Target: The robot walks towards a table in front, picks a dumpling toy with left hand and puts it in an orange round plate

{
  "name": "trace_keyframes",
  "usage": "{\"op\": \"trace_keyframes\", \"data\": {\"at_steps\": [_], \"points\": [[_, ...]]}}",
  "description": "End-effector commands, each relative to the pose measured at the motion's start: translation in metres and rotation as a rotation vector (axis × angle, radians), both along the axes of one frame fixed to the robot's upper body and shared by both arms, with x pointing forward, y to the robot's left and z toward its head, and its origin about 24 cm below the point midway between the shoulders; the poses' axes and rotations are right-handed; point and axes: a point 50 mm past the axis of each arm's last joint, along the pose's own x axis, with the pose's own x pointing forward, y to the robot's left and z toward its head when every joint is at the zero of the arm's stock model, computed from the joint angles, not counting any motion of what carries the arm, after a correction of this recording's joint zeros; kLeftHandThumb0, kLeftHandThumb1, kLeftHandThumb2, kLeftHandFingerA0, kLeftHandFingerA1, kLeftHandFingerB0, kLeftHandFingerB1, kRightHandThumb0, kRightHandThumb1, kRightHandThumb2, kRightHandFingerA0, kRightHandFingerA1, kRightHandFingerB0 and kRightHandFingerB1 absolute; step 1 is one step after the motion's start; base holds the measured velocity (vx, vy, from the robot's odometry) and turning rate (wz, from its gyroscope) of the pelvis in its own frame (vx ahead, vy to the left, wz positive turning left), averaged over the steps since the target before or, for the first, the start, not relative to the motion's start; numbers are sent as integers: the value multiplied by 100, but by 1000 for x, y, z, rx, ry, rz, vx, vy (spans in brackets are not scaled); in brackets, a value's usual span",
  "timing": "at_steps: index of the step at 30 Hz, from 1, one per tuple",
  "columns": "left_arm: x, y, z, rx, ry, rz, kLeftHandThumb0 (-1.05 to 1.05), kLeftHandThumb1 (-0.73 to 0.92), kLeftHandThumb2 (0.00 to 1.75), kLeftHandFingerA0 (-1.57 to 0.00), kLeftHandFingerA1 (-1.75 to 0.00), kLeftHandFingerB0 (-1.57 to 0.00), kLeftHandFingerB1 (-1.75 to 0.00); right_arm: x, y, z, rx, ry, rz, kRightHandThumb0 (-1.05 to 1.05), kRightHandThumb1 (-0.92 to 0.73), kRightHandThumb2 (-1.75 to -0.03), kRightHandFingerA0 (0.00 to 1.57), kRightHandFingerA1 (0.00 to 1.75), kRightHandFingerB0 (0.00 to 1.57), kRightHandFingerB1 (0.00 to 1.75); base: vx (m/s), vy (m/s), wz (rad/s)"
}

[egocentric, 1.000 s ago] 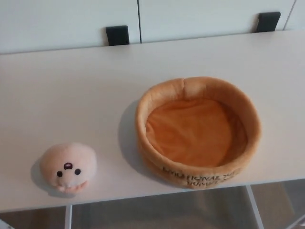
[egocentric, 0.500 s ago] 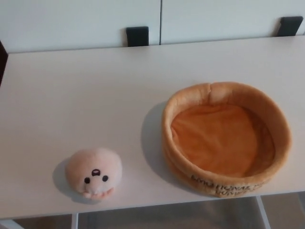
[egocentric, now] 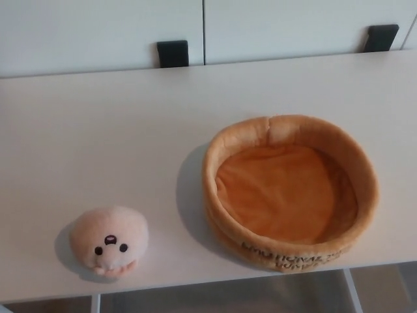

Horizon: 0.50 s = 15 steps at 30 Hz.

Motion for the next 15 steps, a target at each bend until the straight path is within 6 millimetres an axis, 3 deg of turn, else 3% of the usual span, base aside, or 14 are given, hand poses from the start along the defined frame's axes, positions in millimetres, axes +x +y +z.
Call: {"op": "trace_keyframes", "data": {"at_steps": [1, 2, 3, 4, 7, 10, 12, 13, 14, 15], "points": [[13, -2, 4, -41, -36, -84, -42, 44, 74, -55, -67, -31, -46, -5, -7, 2, -36, 0, -6, -34, -53, -72, 69, 57, 46, 47, 0, 0, 0], [14, -3, 5, -47, -42, -88, -42, 44, 74, -55, -67, -31, -46, -4, -7, 2, -39, -2, -6, -34, -53, -72, 69, 57, 46, 47, 0, 0, 0], [16, -5, 5, -45, -60, -110, -35, 56, 57, -55, -55, -37, -35, -5, -7, 2, -29, -9, -29, -24, -61, -58, 75, 51, 51, 39, 0, 0, 0], [17, -9, 6, -54, -80, -160, -38, 57, 58, -47, -38, -37, -34, -7, -9, 3, -21, -10, -38, -35, -52, -73, 67, 58, 44, 48, 0, 0, 0], [14, -17, 10, -85, -115, -249, -38, 56, 58, -46, -38, -35, -33, -15, -13, 3, -15, 3, -37, -36, -52, -73, 66, 57, 44, 47, 0, 0, 0], [1, -18, 33, -158, -207, -324, -41, 55, 57, -31, -36, -27, -32, -19, -14, 3, -35, 4, -19, -36, -52, -73, 68, 57, 45, 47, 0, 0, 0], [1, -20, 44, -182, -239, -349, -42, 55, 58, -30, -36, -27, -32, -16, -14, 4, -38, -4, -13, -35, -53, -73, 68, 58, 45, 48, 0, 0, 0], [-8, -23, 55, -188, -281, -373, -42, 52, 57, -33, -36, -31, -33, -18, -14, 4, -34, -6, -15, -27, -62, -58, 73, 49, 51, 39, 0, 0, 0], [-21, -25, 65, -189, -313, -392, -42, 52, 57, -33, -36, -31, -33, -25, -15, 3, -34, 6, -14, -27, -62, -58, 73, 49, 51, 39, 0, 0, 0], [-26, -26, 69, -185, -336, -395, -43, 53, 56, -26, -50, -29, -40, -28, -14, 2, -34, 13, -18, -22, -64, -59, 68, 48, 48, 39, 0, 0, 0]]}}
